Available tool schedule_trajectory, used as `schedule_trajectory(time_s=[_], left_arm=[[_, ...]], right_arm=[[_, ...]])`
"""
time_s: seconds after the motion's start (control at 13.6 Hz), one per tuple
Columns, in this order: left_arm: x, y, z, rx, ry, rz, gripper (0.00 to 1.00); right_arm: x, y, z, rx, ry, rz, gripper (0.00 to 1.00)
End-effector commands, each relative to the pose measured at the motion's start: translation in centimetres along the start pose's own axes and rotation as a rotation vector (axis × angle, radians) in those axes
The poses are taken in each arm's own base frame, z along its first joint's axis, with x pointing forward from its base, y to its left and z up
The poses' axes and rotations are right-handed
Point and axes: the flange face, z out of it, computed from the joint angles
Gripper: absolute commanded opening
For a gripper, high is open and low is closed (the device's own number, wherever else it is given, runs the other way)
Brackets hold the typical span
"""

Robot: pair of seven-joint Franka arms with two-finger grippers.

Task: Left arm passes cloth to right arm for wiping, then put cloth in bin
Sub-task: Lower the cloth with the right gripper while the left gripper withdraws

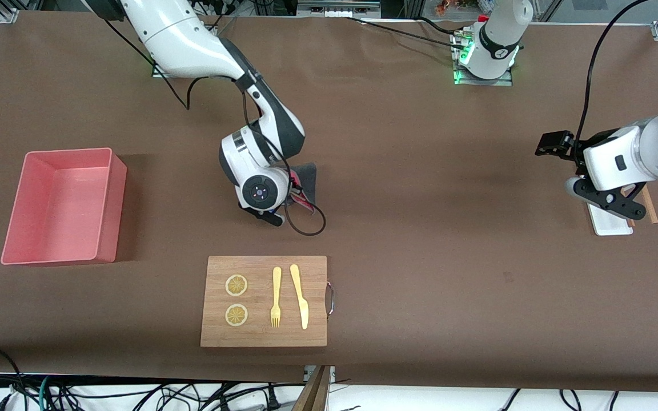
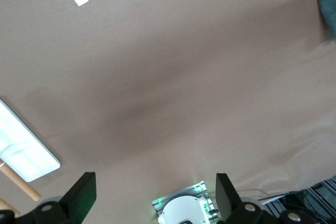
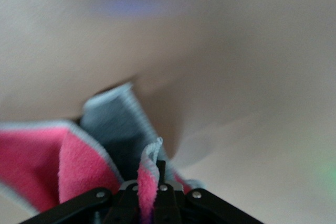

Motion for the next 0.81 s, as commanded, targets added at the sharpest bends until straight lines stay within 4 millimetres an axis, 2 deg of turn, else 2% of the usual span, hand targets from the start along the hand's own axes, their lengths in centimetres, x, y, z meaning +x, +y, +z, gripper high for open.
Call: schedule_trajectory(time_s=[0.0,0.15,0.29,0.37,0.44,0.59,0.66,0.74], left_arm=[[-4.4,-0.2,1.6,0.070,0.047,0.000,1.00],[-5.1,-1.1,4.2,0.134,0.076,0.014,1.00],[-5.8,-3.4,4.5,0.153,0.093,0.058,1.00],[-5.9,-3.9,4.2,0.153,0.095,0.075,1.00],[-6.2,-4.6,3.4,0.145,0.118,0.037,1.00],[-8.3,-7.8,-1.0,0.116,0.234,-0.182,1.00],[-9.0,-8.8,-2.3,0.091,0.278,-0.273,1.00],[-9.2,-9.0,-2.6,0.073,0.296,-0.333,1.00]], right_arm=[[2.8,3.1,-0.7,-0.027,-0.013,-0.040,0.00],[5.1,5.8,-0.9,-0.084,-0.020,-0.061,0.00],[7.2,8.3,-1.7,-0.119,-0.023,-0.090,0.00],[8.4,9.8,-2.3,-0.129,-0.025,-0.108,0.00],[9.6,11.3,-2.8,-0.141,-0.034,-0.127,0.00],[12.0,14.6,-3.8,-0.158,-0.043,-0.183,0.00],[13.0,15.9,-4.3,-0.159,-0.039,-0.208,0.00],[13.6,16.5,-4.3,-0.158,-0.039,-0.224,0.00]])
